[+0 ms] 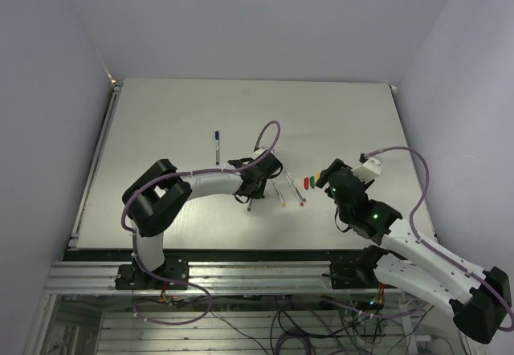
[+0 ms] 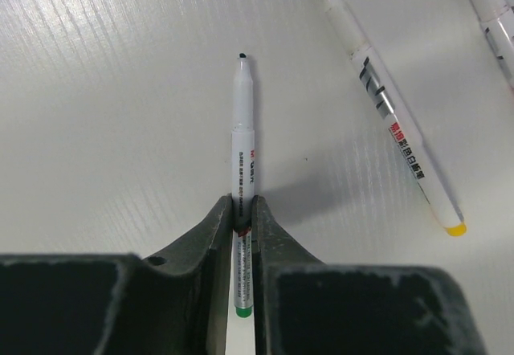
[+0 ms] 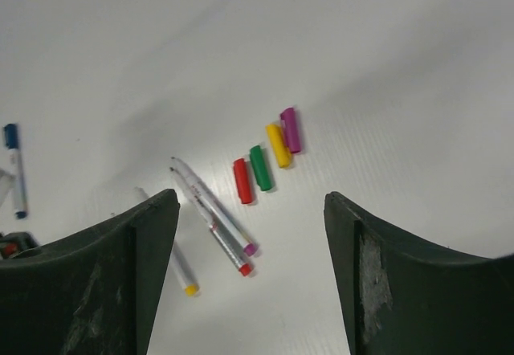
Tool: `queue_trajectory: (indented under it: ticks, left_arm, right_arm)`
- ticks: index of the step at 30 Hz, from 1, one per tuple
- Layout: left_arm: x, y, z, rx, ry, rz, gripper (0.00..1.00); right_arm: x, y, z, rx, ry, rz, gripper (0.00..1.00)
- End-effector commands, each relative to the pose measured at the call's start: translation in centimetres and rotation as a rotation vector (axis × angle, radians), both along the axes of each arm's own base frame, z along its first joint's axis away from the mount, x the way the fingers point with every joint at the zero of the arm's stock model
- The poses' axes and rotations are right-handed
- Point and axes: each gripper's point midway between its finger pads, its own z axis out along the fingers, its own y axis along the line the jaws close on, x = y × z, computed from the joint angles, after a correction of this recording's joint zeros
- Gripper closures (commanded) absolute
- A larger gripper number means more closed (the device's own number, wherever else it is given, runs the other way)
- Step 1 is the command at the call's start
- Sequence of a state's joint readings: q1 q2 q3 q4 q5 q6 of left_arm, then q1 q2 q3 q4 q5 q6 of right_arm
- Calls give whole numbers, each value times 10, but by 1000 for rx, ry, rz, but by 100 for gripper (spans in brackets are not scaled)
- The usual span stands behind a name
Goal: Insert the pens into the pen caps
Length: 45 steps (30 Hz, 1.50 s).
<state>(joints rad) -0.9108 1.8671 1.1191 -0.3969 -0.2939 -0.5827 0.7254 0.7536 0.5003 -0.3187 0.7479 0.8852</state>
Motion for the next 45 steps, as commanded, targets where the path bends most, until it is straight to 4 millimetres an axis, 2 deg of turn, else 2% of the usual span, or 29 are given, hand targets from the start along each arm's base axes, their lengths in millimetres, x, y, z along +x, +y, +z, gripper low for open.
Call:
queue_trajectory:
  ticks: [1,6,10,18,23,28,33,40,45]
  left_arm:
    - [-55,74,-49,259,225,3,93]
    - [-37,58,-14,187,131,8,93]
    - [-29,56,10,161,65,19,93]
    - [-32,50,47,47,0,16,93]
    - [-36,42,75,-81,-56,7,93]
    - [-42,32,98,-220,-103,-17,93]
    - [-49,24,110,-324,-120,-51,93]
    - [-58,13,110,-391,-105,-97,93]
    - [-59,13,104,-365,-99,-99,93]
  right_arm:
    - [-3,-24,0,-62,61,-147,31]
    - [5,-22,-2,-111,100,-119,40]
    - [17,-12,-9,-122,127,-32,54]
    - [27,2,-35,-170,228,78,67]
    - [31,14,-43,-163,236,137,75]
    - [34,23,-58,-170,279,183,76]
    - [39,31,-71,-194,317,215,78]
    - [48,34,-81,-225,340,228,78]
    - [57,35,-89,-234,358,241,65]
